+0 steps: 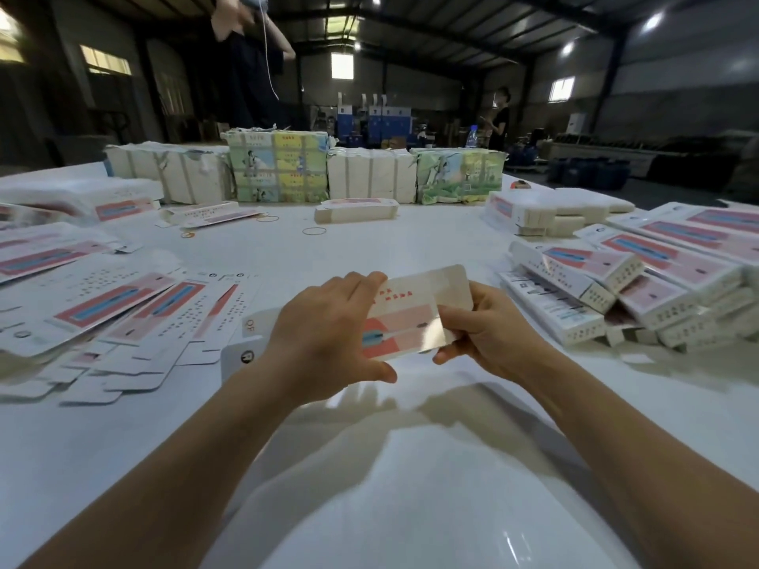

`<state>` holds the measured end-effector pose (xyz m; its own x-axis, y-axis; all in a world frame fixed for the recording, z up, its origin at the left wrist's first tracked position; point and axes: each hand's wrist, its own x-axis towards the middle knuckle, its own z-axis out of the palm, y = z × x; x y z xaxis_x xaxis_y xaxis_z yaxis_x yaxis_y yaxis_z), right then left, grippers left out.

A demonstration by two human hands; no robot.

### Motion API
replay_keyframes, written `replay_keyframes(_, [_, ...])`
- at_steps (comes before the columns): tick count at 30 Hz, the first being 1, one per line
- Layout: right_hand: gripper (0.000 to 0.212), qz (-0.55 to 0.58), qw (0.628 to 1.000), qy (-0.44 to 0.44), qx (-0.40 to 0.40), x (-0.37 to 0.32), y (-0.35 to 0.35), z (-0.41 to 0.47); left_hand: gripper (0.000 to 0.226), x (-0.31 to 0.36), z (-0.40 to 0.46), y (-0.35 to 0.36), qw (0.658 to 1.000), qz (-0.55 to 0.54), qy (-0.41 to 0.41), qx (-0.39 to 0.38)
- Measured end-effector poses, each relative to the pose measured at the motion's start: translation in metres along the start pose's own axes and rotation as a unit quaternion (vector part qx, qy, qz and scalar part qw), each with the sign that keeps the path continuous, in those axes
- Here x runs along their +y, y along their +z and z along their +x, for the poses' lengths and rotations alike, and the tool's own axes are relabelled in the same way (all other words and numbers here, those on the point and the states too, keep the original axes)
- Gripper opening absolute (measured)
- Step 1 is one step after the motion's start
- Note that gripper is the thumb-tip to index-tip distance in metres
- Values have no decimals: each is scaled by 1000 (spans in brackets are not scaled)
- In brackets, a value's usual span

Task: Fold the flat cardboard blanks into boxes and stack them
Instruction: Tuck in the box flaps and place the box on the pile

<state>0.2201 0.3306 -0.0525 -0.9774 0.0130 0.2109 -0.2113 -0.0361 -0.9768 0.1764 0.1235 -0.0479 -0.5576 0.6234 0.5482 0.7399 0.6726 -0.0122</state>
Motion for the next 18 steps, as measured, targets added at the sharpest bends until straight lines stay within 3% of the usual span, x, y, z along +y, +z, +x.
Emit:
replay_keyframes(5, [19,-19,1000,0,1,0,-2,-1,102,7,1,-1,999,44,-5,-1])
replay_keyframes(13, [32,12,999,25,-17,2,-9,0,101,12,1,-4,998,54,-2,15])
replay_keyframes(18, [24,46,995,80,-47,1,-11,-2,99,4,-1,-3,999,28,27,17])
